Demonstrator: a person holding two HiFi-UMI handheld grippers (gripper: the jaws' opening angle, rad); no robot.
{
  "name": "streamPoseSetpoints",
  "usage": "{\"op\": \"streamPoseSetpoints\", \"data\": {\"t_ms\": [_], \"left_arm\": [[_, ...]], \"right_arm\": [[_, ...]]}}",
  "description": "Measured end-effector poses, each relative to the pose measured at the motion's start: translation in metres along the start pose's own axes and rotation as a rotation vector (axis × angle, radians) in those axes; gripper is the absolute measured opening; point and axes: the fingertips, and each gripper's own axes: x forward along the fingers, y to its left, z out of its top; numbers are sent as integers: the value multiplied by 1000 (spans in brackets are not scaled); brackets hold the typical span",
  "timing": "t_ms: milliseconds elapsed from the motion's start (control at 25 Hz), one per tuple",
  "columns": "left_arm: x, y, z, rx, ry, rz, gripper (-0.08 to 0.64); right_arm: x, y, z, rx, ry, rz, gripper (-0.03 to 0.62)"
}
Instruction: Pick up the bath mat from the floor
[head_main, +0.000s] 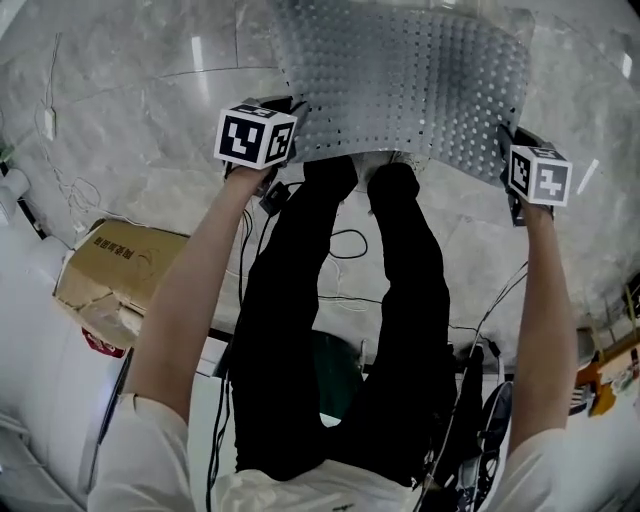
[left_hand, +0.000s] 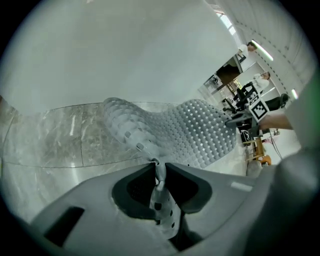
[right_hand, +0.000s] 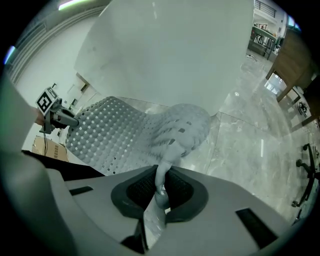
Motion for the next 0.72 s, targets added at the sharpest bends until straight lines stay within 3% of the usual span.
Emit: {"op": "streamPoseSetpoints", "data": {"t_ms": [720], "left_arm": [[-204, -106, -40, -130, -84, 41, 67]], "right_arm": [[-221, 88, -30, 10, -107, 35, 41]]}}
